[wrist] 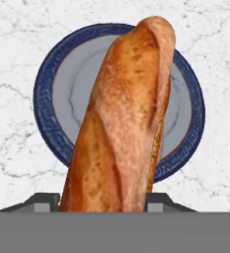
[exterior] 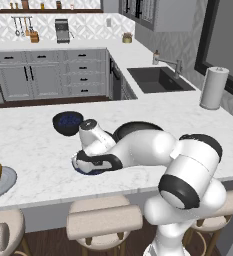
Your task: Place one bun and one sausage from the bowl on each plate.
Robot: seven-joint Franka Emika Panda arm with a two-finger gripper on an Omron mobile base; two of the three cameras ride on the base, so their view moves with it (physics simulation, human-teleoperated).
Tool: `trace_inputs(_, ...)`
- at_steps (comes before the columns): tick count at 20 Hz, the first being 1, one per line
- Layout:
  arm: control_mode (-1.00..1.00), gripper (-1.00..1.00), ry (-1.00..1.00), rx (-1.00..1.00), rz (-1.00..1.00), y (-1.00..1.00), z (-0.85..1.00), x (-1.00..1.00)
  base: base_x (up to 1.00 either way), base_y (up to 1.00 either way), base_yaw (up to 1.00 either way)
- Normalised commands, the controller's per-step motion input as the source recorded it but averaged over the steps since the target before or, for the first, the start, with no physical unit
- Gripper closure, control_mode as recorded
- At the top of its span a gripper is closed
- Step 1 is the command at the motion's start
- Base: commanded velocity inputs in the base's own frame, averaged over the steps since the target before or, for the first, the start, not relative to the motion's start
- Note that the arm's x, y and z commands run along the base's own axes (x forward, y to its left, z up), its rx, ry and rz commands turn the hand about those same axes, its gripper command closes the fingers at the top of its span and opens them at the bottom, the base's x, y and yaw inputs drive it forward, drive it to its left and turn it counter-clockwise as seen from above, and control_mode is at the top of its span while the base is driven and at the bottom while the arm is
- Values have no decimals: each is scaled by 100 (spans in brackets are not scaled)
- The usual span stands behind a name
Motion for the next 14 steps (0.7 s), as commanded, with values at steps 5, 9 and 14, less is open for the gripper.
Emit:
trace_inputs(5,-100,-100,-17,0,0,0,0,28,0,0,0)
trace_inputs(9,-100,-100,-17,8,0,0,3,38,0,0,0)
trace_inputs(14,-100,-100,-24,26,0,-30,86,-20,0,0,0)
